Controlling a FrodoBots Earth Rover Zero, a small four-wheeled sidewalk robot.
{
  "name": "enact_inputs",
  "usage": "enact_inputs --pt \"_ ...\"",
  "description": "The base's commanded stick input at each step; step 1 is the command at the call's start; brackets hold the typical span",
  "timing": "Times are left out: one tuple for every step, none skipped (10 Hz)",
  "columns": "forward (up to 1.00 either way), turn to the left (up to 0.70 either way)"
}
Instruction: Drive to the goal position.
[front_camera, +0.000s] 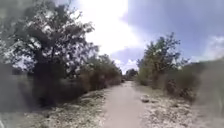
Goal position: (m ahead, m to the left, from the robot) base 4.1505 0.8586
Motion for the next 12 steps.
enact_inputs --pt "0.7 0.0" --pt "0.7 0.0" --pt "0.7 0.0" --pt "0.7 0.0" --pt "0.7 0.0" --pt "0.7 0.0" --pt "0.7 0.0" --pt "0.7 0.0" --pt "0.7 0.0" --pt "0.7 0.0" --pt "0.7 0.0" --pt "0.7 0.0"
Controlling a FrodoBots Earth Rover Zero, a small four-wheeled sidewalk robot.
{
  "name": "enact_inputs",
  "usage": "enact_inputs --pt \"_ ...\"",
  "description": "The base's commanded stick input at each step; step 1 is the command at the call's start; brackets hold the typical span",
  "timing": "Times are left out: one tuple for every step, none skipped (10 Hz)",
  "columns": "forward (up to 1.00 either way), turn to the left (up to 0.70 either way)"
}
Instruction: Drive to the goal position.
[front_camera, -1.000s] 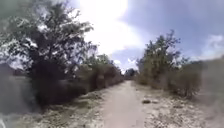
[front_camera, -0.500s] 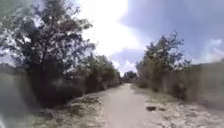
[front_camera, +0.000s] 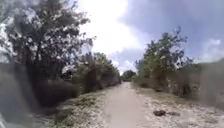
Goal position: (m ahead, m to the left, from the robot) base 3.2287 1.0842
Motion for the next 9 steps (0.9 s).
enact_inputs --pt "0.7 0.0" --pt "0.7 0.0" --pt "0.7 0.0" --pt "0.7 0.0" --pt "0.7 0.0" --pt "0.7 0.0" --pt "0.7 0.0" --pt "0.7 0.0" --pt "0.7 0.0"
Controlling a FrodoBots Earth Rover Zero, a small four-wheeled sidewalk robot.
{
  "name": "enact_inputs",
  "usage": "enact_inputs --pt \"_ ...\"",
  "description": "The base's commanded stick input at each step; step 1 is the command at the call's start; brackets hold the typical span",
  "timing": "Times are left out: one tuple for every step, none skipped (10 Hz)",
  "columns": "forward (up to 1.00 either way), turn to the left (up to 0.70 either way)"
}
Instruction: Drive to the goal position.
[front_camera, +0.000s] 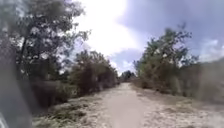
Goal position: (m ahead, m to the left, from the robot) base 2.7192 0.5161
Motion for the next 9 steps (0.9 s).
enact_inputs --pt "0.7 0.0" --pt "0.7 0.0" --pt "0.7 0.0" --pt "0.7 0.0" --pt "0.7 0.0" --pt "0.7 0.0" --pt "0.7 0.0" --pt "0.7 0.0" --pt "0.7 0.0"
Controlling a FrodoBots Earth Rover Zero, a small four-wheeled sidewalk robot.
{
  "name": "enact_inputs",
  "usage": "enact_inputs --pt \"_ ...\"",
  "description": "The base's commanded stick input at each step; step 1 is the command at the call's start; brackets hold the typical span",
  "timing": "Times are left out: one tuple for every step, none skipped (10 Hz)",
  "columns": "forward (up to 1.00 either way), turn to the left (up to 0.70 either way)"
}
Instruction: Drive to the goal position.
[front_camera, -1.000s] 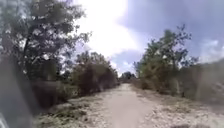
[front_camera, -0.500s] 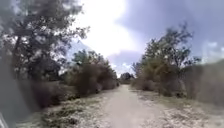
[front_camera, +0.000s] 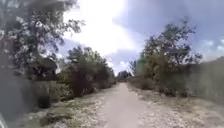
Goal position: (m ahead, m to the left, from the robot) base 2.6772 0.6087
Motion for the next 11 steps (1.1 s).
enact_inputs --pt "0.7 0.0" --pt "0.7 0.0" --pt "0.7 0.0" --pt "0.7 0.0" --pt "0.7 0.0" --pt "0.7 0.0" --pt "0.7 0.0" --pt "0.7 0.0" --pt "0.7 0.0" --pt "0.7 0.0" --pt "0.7 0.0"
